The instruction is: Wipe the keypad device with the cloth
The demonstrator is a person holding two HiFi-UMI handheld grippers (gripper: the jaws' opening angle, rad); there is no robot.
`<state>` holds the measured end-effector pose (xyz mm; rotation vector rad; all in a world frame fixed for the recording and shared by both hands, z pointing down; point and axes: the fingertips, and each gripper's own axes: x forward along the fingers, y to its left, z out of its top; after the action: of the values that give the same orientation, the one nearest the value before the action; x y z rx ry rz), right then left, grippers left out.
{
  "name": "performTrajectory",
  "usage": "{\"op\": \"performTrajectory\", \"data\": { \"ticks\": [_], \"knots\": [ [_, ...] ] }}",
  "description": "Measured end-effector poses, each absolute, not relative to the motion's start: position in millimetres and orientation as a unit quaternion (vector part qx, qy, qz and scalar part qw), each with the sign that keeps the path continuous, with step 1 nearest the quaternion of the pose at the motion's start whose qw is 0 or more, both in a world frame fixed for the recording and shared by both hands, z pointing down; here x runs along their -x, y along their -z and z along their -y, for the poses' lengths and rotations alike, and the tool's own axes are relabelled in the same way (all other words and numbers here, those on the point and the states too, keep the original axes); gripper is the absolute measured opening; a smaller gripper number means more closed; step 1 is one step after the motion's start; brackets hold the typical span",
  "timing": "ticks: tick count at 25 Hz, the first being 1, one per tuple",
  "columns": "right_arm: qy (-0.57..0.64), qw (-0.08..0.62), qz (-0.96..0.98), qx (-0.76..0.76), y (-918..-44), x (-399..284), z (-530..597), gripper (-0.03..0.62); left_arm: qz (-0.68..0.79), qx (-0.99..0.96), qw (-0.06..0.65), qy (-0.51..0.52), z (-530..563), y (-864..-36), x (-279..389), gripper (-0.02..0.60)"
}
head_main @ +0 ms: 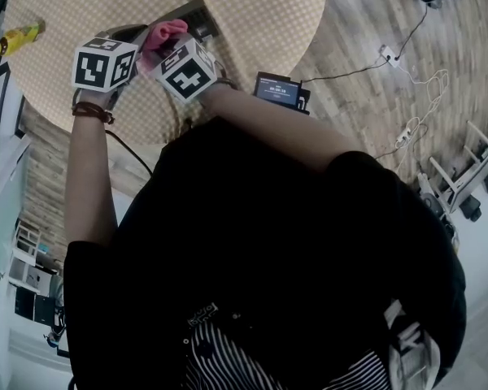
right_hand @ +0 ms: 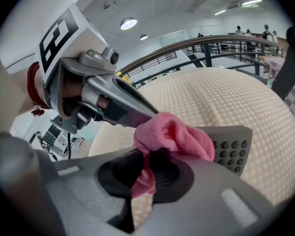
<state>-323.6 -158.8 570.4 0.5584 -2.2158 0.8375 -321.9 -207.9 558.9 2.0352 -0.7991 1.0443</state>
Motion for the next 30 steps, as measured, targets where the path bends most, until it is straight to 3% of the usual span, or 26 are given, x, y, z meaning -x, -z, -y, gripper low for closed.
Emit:
{"op": "performTrajectory", "data": {
  "ticks": [12, 21, 30],
  "knots": [
    [-0.377, 0.42, 0.807, -0.174, -628.9, 304.1, 120.6, 0.046, 0.305, -0.785, 0.333, -0.425, 209.9, -563.9, 325.4, 0.002],
    [-0.308, 0.36, 0.856, -0.209, -565.4, 322.5, 164.9, 0.046, 0.312, -0.785, 0.323, -0.427, 208.5, -559.9, 321.6, 0.002],
    [-0.308, 0.405, 0.845, -0.162, -611.3, 310.3, 132.5, 0.046, 0.304, -0.784, 0.328, -0.43, 207.5, -564.1, 323.6, 0.002]
  ]
}}
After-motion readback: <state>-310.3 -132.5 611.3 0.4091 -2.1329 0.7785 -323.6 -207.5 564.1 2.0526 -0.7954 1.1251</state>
